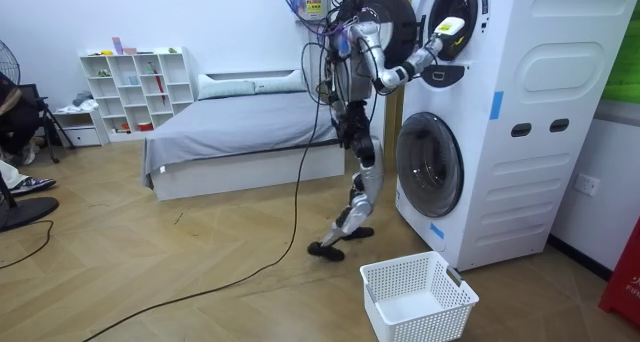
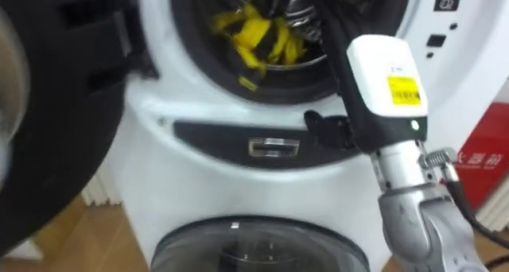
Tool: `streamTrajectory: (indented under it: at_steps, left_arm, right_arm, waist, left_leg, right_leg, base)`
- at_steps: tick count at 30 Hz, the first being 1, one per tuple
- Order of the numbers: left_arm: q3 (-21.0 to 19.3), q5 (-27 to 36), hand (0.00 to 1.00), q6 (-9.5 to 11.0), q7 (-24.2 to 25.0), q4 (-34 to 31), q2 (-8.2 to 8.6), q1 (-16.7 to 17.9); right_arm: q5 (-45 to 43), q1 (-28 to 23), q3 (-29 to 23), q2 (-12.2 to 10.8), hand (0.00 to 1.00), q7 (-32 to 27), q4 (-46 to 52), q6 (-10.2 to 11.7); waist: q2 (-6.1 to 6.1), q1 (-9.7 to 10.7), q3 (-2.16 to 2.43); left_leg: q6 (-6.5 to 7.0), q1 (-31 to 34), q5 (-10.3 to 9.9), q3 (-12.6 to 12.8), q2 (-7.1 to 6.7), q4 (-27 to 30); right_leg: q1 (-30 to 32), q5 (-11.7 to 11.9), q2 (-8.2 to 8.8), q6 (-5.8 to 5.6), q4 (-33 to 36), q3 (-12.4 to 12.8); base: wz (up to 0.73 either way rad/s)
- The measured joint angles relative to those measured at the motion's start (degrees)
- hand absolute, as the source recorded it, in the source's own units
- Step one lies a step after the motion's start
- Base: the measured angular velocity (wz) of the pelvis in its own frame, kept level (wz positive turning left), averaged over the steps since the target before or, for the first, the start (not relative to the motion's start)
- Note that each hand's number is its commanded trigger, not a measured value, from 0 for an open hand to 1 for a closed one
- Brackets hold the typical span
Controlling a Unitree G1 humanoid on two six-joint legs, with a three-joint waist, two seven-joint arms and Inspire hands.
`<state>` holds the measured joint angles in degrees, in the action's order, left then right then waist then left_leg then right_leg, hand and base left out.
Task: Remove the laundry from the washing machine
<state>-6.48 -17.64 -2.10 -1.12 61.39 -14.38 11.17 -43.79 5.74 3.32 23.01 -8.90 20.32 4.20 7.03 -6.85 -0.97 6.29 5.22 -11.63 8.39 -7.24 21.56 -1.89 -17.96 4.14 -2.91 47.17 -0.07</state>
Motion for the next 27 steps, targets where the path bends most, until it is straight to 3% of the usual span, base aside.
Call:
streamTrajectory:
  at_steps: [1, 3, 4, 5, 6, 7, 8, 9, 10, 13, 17, 18, 19, 22, 27]
  left_arm:
    - [0.52, -0.03, 0.0, -0.1, -0.27, -0.11, -0.44, -0.34]
    - [0.84, -0.07, 0.0, 0.24, -1.2, 0.32, -0.75, -1.83]
    - [1.17, 0.0, 0.0, 0.5, -1.36, 0.89, -0.82, -3.01]
    - [1.11, -0.05, 0.0, 1.16, -1.53, 1.08, -0.82, -3.78]
    - [1.12, -0.03, 0.0, 1.42, -1.73, 1.08, -0.8, -4.11]
    - [1.14, -0.01, 0.0, 1.92, -2.07, 0.99, -0.62, -4.36]
    - [1.11, -0.02, 0.0, 2.1, -2.26, 1.16, -0.01, -4.2]
    - [1.12, -0.06, 0.0, 2.12, -2.25, 1.13, 0.26, -3.99]
    - [1.12, -0.07, 0.0, 2.03, -2.2, 0.92, 0.32, -3.35]
    - [0.94, -0.66, 0.0, 0.59, -2.18, 0.77, -0.01, -1.18]
    - [1.17, -0.64, 0.0, -1.49, -1.3, 0.45, 0.12, 1.56]
    - [1.16, -0.66, 0.0, -1.68, -0.69, 0.46, 0.25, 2.18]
    - [1.18, -0.65, 0.0, -1.7, -0.21, 0.54, 0.27, 2.41]
    - [2.51, -0.61, 0.0, -1.69, 0.46, 0.54, 0.51, 2.12]
    - [3.37, -0.63, 0.0, -1.68, 0.64, 0.43, 1.12, 1.61]
  right_arm:
    - [-0.56, -2.09, 0.05, -0.01, 0.0, -0.39, 1.27, 1.27]
    - [-0.75, -2.83, 0.21, -0.04, 0.0, -0.54, 1.85, 2.54]
    - [-0.53, -2.81, 0.93, 0.45, 0.0, -0.45, 1.92, 2.69]
    - [-1.09, -2.8, 2.31, 0.36, 0.0, -0.48, 2.01, 2.68]
    - [-1.49, -2.81, 2.58, 0.26, 0.0, -0.47, 2.14, 2.77]
    - [-1.47, -2.81, 2.98, 0.34, 0.0, -0.46, 2.05, 2.9]
    - [-1.45, -3.07, 3.48, 0.44, 0.0, -0.39, 1.98, 3.34]
    - [-1.35, -3.35, 3.63, 0.45, 0.0, -0.32, 2.12, 3.42]
    - [-0.89, -3.68, 3.84, 0.59, 0.0, -0.26, 2.52, 3.47]
    - [-0.64, -3.67, 3.89, 0.61, 0.0, 0.77, 3.32, 3.79]
    - [0.56, -3.63, 3.9, 0.77, 0.0, 2.23, 4.0, 2.74]
    - [0.74, -3.61, 3.92, 0.75, 0.0, 2.72, 4.0, 2.01]
    - [0.81, -3.52, 3.91, 0.67, 0.0, 3.15, 4.0, 1.72]
    - [1.26, -3.46, 3.91, 0.68, 0.0, 4.12, 3.98, 1.01]
    - [3.15, -2.12, 3.91, 0.74, 0.0, 6.24, 3.87, -0.24]
  waist:
    - [-0.73, 1.31, -0.06]
    - [-1.43, 1.73, -0.1]
    - [-2.38, 1.91, -0.59]
    - [-3.02, 2.01, -0.41]
    - [-3.13, 2.18, -0.47]
    - [-3.05, 2.8, -0.45]
    - [-3.29, 3.23, -0.31]
    - [-3.52, 3.28, -0.26]
    - [-3.6, 3.35, -0.28]
    - [-3.05, 3.27, 0.06]
    - [-2.06, 2.11, 0.48]
    - [-1.84, 1.49, 0.71]
    - [-1.76, 1.55, 0.64]
    - [-1.3, 1.55, 0.82]
    - [-1.3, 1.46, 0.78]
  left_leg:
    - [0.01, -1.65, -0.55, -0.88, 0.44, -0.74]
    - [-0.25, -3.3, -0.86, -2.15, 1.59, -2.25]
    - [-0.58, -3.96, -0.99, -3.3, 2.83, -2.57]
    - [-0.95, -4.14, -0.96, -5.39, 3.64, -2.95]
    - [-1.1, -4.46, -0.95, -6.58, 3.77, -3.05]
    - [-1.47, -5.13, -1.26, -7.58, 3.68, -3.13]
    - [-1.87, -6.1, -1.81, -8.52, 3.61, -3.01]
    - [-2.15, -6.52, -1.98, -8.94, 3.73, -2.95]
    - [-2.55, -6.82, -2.1, -9.39, 3.84, -3.03]
    - [-4.1, -6.04, -2.32, -11.06, 4.83, -3.08]
    - [-5.06, -5.16, -1.98, -11.69, 6.08, -3.12]
    - [-5.52, -4.89, -1.79, -12.01, 6.48, -3.13]
    - [-5.73, -4.56, -1.65, -13.09, 6.6, -3.13]
    - [-6.5, -3.77, -1.18, -13.44, 7.48, -2.98]
    - [-6.58, -3.37, -1.1, -13.47, 7.83, -3.27]
  right_leg:
    - [1.97, 4.61, -0.87, -0.02, 4.67, -0.53]
    - [6.44, 1.14, -1.86, 1.87, 6.92, 0.22]
    - [9.77, -1.23, -3.3, 2.88, 4.07, -0.21]
    - [11.72, -1.32, -4.5, 3.13, -2.85, -0.08]
    - [12.04, -1.02, -4.66, 3.15, -7.78, 0.02]
    - [11.45, 0.89, -4.3, 2.51, -17.81, 1.06]
    - [10.08, 3.95, -3.69, 2.6, -21.61, 0.68]
    - [9.11, 4.71, -3.88, 3.01, -22.76, 0.14]
    - [8.03, 6.88, -3.85, 3.9, -24.31, -1.33]
    - [7.23, 8.97, -4.53, 5.49, -26.89, -3.85]
    - [6.95, 9.88, -5.63, 6.63, -28.82, -4.73]
    - [6.71, 10.23, -5.85, 7.02, -29.62, -5.47]
    - [6.28, 10.63, -5.86, 7.31, -30.52, -6.7]
    - [5.82, 10.8, -6.12, 7.49, -31.57, -8.19]
    - [6.03, 10.77, -5.96, 7.44, -31.62, -9.29]
  base:
    - [-0.21]
    - [-0.41]
    - [-0.5]
    - [-0.38]
    - [-0.08]
    - [0.21]
    - [0.29]
    - [0.32]
    - [0.22]
    - [0.25]
    - [0.18]
    - [0.19]
    - [0.4]
    - [0.36]
    - [0.1]
